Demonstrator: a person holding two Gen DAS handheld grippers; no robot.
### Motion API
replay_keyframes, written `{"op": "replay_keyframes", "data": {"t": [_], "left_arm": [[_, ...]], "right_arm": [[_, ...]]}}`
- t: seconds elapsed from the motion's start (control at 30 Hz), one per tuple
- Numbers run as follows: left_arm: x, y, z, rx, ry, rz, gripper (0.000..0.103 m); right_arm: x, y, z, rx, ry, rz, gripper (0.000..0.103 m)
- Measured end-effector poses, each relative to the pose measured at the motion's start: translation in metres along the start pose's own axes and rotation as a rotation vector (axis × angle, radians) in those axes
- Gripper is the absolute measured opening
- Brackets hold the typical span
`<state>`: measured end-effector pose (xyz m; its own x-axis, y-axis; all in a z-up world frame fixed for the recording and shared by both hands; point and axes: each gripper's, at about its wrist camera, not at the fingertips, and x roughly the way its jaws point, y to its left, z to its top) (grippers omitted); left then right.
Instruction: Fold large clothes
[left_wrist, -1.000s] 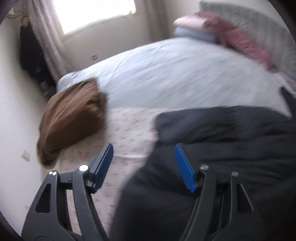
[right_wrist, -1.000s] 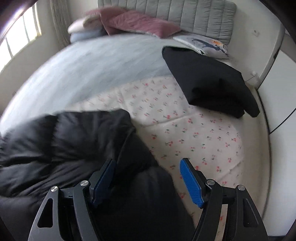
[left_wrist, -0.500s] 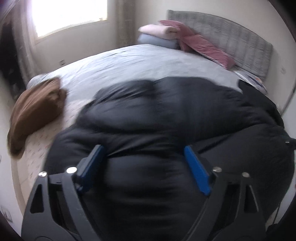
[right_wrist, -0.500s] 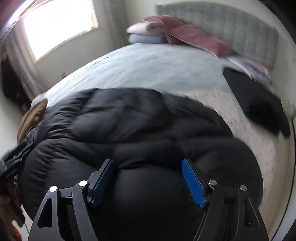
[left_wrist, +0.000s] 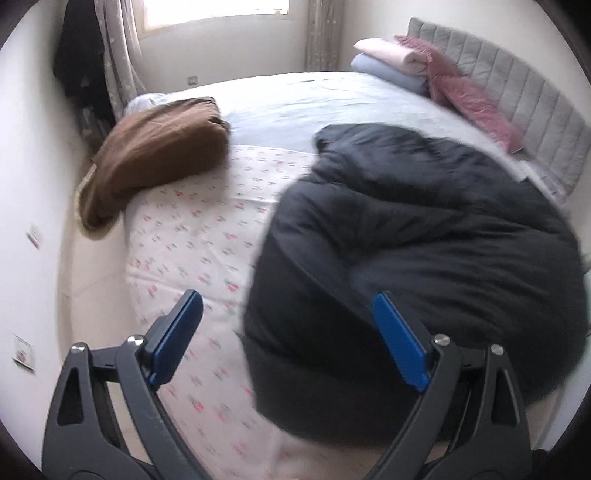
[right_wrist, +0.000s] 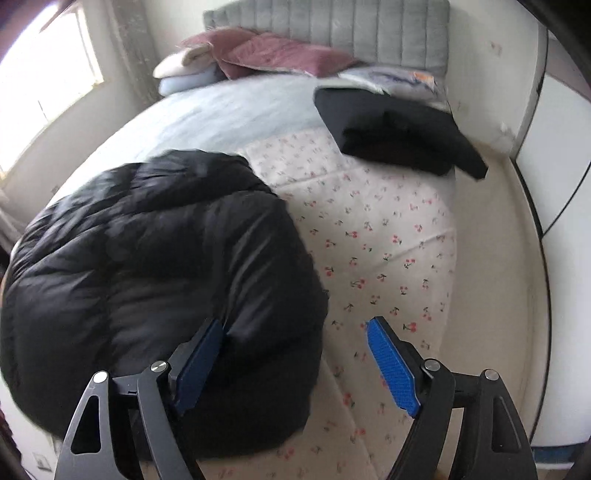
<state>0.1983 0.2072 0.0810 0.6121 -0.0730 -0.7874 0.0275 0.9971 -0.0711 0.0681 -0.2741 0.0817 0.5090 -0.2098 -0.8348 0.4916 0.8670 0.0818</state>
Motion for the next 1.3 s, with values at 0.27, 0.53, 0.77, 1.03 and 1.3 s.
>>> {"op": "replay_keyframes", "data": {"t": [0.27,0.53,0.77,1.03,1.3], "left_arm": [[-0.061,-0.044,-0.041,-0.013,0.024,-0.129,0.095],[-0.087,-0.073,-0.083,0.031,0.062,-0.143,0.102],[-0.106,-0.109,-0.108,0.139,0.077,-0.126,0.102],[-0.116,-0.143,-0.127,0.18,0.078,-0.132,0.102],[-0.118,-0.162,-0.136,0.208,0.087,-0.139,0.102]], "right_arm": [[-0.074,0.053,-0.051,-0.124,-0.095,0.097,0.086],[-0.091,0.087,-0.099,-0.178,-0.052,0.083,0.091],[-0.099,0.111,-0.119,-0.267,-0.061,0.076,0.093],[-0.105,0.124,-0.13,-0.303,-0.076,0.065,0.095],[-0.103,0.125,-0.135,-0.309,-0.072,0.052,0.096]]}}
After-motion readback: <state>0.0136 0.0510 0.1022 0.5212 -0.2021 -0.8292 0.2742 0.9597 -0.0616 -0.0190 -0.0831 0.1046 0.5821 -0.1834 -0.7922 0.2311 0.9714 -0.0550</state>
